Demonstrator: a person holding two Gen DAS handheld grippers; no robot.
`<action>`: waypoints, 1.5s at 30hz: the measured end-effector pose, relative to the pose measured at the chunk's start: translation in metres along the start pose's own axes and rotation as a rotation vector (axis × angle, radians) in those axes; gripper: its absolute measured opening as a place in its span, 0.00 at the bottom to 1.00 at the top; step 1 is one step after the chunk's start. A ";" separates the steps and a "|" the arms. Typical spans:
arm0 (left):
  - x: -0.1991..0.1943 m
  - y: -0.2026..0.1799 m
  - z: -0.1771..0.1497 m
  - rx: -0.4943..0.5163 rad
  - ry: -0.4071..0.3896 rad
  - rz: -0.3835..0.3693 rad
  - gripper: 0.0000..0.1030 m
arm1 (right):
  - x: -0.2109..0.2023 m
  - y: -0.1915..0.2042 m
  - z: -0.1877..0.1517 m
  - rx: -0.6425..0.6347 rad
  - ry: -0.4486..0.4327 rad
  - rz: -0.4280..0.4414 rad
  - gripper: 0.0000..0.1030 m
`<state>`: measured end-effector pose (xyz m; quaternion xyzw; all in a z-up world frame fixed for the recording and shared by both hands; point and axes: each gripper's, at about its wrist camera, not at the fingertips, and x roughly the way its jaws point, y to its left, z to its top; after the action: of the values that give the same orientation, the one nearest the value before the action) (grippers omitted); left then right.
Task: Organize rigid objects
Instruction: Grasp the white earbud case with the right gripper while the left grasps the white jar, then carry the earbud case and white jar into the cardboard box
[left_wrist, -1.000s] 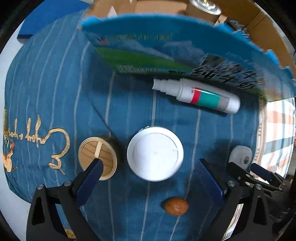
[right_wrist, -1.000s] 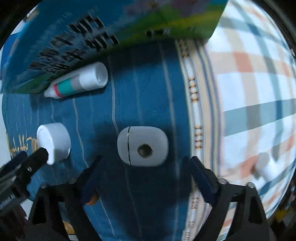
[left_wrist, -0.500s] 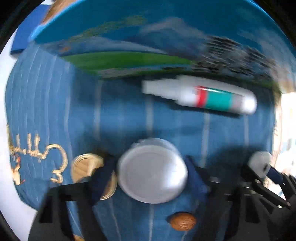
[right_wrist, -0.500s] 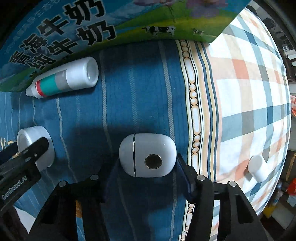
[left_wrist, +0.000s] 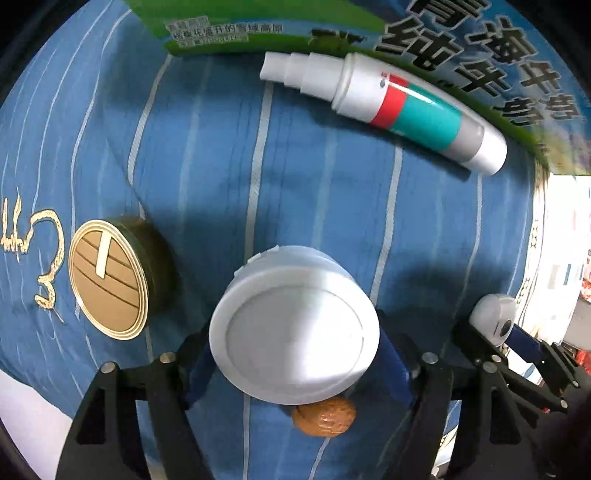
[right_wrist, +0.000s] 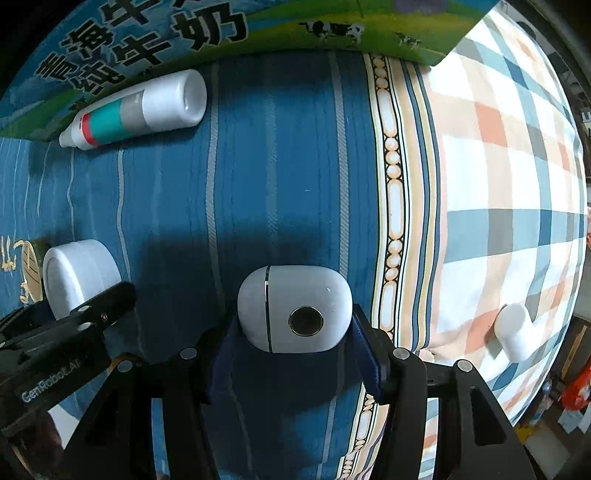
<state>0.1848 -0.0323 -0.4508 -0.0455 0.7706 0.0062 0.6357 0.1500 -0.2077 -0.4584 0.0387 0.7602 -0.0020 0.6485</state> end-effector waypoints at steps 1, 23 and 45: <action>0.001 0.000 -0.001 0.004 0.000 0.004 0.73 | 0.000 0.000 0.000 0.000 0.006 0.003 0.59; -0.063 -0.018 -0.032 0.032 -0.149 -0.012 0.64 | -0.055 0.010 -0.024 -0.088 -0.069 0.046 0.57; -0.241 -0.024 0.017 0.122 -0.476 -0.112 0.64 | -0.235 -0.012 0.027 -0.118 -0.370 0.156 0.57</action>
<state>0.2482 -0.0406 -0.2170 -0.0468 0.5942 -0.0649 0.8003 0.2127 -0.2345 -0.2312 0.0585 0.6216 0.0858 0.7764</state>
